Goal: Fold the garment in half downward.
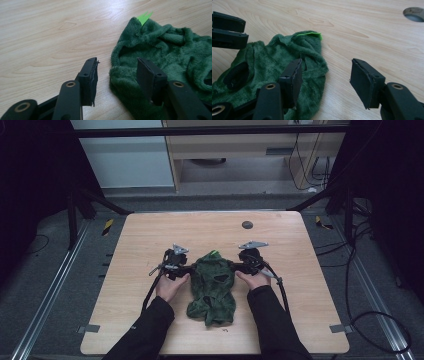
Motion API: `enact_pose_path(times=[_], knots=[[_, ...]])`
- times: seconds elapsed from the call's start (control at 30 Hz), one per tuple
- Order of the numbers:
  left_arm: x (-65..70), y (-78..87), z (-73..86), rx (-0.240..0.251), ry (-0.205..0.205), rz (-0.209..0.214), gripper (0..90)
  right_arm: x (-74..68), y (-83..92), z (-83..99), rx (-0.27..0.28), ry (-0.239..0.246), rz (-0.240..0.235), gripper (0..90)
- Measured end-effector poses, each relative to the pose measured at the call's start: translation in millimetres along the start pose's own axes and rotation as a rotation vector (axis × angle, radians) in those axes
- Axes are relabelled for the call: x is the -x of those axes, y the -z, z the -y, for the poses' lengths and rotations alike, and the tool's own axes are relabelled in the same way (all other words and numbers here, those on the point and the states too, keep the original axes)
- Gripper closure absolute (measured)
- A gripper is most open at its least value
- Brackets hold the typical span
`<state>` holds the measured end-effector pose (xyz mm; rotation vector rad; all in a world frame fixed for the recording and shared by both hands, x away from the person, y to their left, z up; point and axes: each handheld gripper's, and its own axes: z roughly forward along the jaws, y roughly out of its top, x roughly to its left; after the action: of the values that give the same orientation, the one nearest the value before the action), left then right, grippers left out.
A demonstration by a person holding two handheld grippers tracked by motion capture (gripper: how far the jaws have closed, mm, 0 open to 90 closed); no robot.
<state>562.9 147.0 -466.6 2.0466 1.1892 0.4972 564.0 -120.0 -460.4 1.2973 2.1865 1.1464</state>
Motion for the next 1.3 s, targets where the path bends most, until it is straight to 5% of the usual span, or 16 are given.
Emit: enact_pose_path(times=[0.27, 0.67, 1.03, 1.3], knots=[[0.0, -17.0, 6.3, -0.053, 0.024, 0.010, 55.6, -4.3, -20.0, 7.4, -0.054, 0.005, -0.012, 46.9], [2.6, -25.6, 10.1, -0.071, 0.064, 0.031, 67.5, -7.0, -36.5, 15.9, -0.133, 0.005, -0.038, 58.6], [7.9, -26.9, 9.0, -0.082, 0.076, 0.024, 79.0, -15.7, -39.1, 16.7, -0.143, 0.027, -0.022, 76.3], [13.4, -26.8, 6.4, -0.084, 0.042, -0.009, 83.6, -16.6, -38.5, 15.4, -0.140, 0.025, -0.031, 83.8]])
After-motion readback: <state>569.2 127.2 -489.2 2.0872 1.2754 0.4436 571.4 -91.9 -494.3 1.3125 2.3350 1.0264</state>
